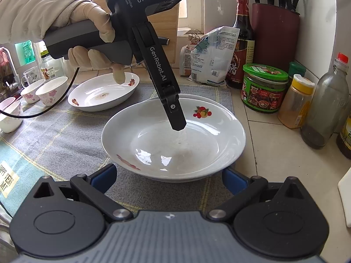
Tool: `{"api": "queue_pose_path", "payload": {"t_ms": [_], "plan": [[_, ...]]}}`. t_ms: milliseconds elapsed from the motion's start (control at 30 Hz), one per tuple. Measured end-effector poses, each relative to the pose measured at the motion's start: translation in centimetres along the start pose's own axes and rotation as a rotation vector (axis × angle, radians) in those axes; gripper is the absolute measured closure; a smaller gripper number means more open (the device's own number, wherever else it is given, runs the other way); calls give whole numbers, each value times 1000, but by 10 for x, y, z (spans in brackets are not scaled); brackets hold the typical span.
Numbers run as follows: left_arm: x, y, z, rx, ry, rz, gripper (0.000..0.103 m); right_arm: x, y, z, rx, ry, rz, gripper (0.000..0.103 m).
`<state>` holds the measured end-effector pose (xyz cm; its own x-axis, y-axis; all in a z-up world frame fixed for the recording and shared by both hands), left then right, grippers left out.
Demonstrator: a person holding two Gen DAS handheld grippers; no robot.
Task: Organize plates and bowls
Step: 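Lower the plate onto the other white plate and open the left tool, then move the right tool toward the stained white plate by the cutting board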
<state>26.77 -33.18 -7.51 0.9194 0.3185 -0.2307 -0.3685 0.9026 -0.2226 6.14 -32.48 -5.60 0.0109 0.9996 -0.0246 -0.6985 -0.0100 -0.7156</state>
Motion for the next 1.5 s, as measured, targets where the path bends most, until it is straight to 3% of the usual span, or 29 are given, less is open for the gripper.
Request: {"api": "queue_pose_path", "payload": {"t_ms": [433, 667, 833, 1167, 1500], "plan": [[-3, 8, 5, -20, -46, 6, 8, 5, 0, -5, 16, 0, 12, 0], [-8, 16, 24, -126, -138, -13, 8, 7, 1, -4, 14, 16, 19, 0], [-16, 31, 49, -271, -183, -2, 8, 9, 2, -1, 12, 21, 23, 0], [-42, 94, 92, -486, -263, 116, 8, 13, -2, 11, -24, 19, 38, 0], [-32, 177, 91, -532, -332, 341, 7, 24, -9, 10, -35, 12, 30, 0]]}}
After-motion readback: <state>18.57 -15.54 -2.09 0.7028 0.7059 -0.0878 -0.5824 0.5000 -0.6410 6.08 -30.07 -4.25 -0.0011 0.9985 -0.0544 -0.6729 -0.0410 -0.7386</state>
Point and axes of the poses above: each gripper's, at about its wrist camera, not at the fingertips, and z roughly against the way its jaws point, x to its left, y to its underside, the point moved 3 cm from there along -z, roughly the way its jaws point, and after that the axes turned 6 degrees about y, right-handed, at the moved point
